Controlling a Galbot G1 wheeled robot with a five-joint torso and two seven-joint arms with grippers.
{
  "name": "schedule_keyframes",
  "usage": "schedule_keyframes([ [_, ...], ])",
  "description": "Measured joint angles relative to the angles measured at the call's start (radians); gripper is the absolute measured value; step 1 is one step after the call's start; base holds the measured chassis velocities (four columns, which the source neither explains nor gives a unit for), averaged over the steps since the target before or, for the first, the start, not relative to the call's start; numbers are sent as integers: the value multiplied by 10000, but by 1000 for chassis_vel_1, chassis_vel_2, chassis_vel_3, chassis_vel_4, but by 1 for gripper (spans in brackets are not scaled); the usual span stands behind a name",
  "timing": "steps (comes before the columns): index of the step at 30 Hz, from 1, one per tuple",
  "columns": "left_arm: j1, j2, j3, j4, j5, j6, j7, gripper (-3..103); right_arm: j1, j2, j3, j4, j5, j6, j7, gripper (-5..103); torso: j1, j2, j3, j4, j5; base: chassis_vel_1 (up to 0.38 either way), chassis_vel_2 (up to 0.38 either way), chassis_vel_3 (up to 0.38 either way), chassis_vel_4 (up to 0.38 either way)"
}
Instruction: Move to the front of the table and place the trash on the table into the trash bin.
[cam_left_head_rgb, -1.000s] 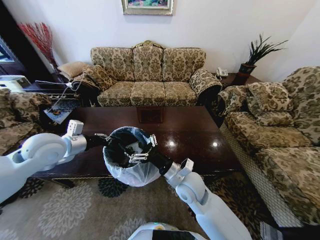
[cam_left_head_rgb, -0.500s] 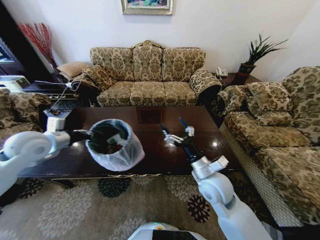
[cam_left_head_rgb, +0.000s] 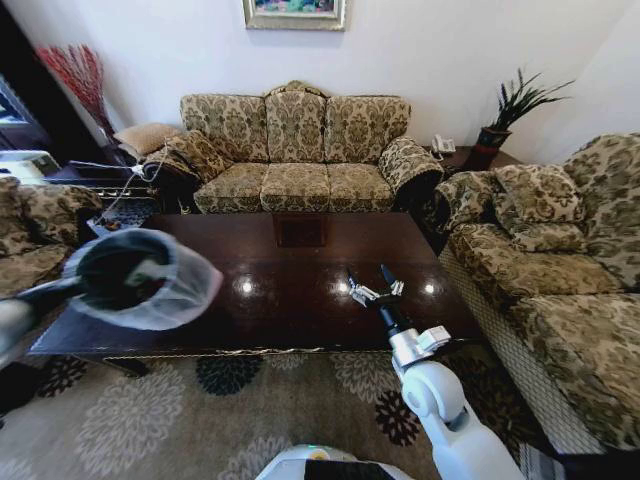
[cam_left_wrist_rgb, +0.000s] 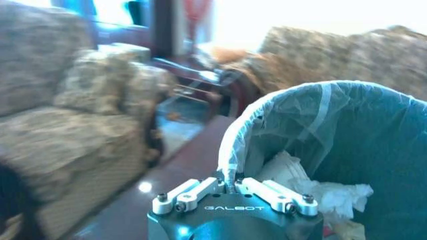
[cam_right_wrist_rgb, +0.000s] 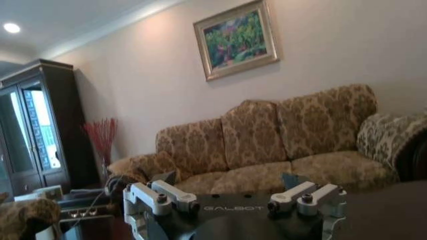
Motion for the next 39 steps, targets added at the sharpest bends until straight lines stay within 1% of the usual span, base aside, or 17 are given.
schedule_keyframes([
  [2,85,-746,-368,326,-8,-247,-125,1,82,14,-23,-192,96,48,-2,100,1,-1,1,-6,-2,0,0,0,0],
  [4,80,-1012,-391,527,117,-420,-223,1,89,14,-23,-243,143,64,-2,100,2,-1,2,-7,-4,0,0,0,0],
  [6,-12,-1560,-174,1287,728,-1252,-285,1,76,11,6,-359,209,134,-3,100,5,-1,3,-9,-3,0,0,0,0],
  [7,-12,-1560,-174,1287,728,-1252,-285,1,76,11,6,-359,209,134,-3,100,5,-1,3,-9,-3,0,0,0,0],
  [9,-98,-2086,274,2304,1453,-2238,-392,1,40,80,100,-481,248,192,58,100,4,-1,3,-8,-13,0,0,0,0],
  [11,-127,-2415,511,3173,1909,-2774,-479,1,-61,136,263,-574,284,260,81,100,4,-1,2,-7,-14,0,0,0,0],
  [13,-129,-2466,536,3371,1963,-2846,-490,1,-103,143,325,-603,307,287,81,100,4,-1,2,-5,-15,0,0,0,0],
  [18,-303,-2411,815,4806,2047,-3143,-552,1,-688,143,1021,-676,469,535,51,100,3,-1,3,1,2,0,0,0,0],
  [20,-575,-2208,1451,5497,2076,-3278,-606,1,-1092,148,1470,-625,497,711,22,100,3,0,2,-19,-1,0,0,0,0],
  [22,-662,-2214,1706,5759,2167,-3372,-581,1,-1179,157,1575,-620,497,746,16,100,3,-1,2,-21,-10,0,0,0,0],
  [24,-874,-2355,2327,6390,2355,-3608,-520,1,-1311,200,1734,-615,484,773,15,100,6,-2,4,-12,-6,0,0,0,0],
  [28,-1119,-2499,2895,7000,2375,-3733,-469,1,-1452,231,1838,-551,423,774,12,100,5,-2,4,-3,-3,0,0,0,0],
  [32,-1855,-2556,4088,8708,2546,-4277,-158,1,-1884,261,2095,-352,211,747,11,100,4,-1,3,-7,-9,0,0,0,0],
  [34,-1944,-2539,4174,8891,2556,-4343,-101,1,-1929,263,2123,-337,193,743,11,100,4,-2,4,-7,-9,0,0,0,0],
  [35,-2366,-2412,4520,9729,2689,-4642,136,1,-2113,282,2242,-266,118,726,12,100,5,-2,4,-7,-9,0,0,0,0],
  [37,-2558,-2351,4648,10069,2809,-4740,242,1,-2191,297,2286,-239,83,720,18,100,5,-2,4,-7,-7,0,0,0,0],
  [39,-3153,-2175,4934,10854,3023,-4829,675,1,-2385,380,2371,-125,-23,739,100,100,4,-2,4,-6,-2,0,0,0,0],
])
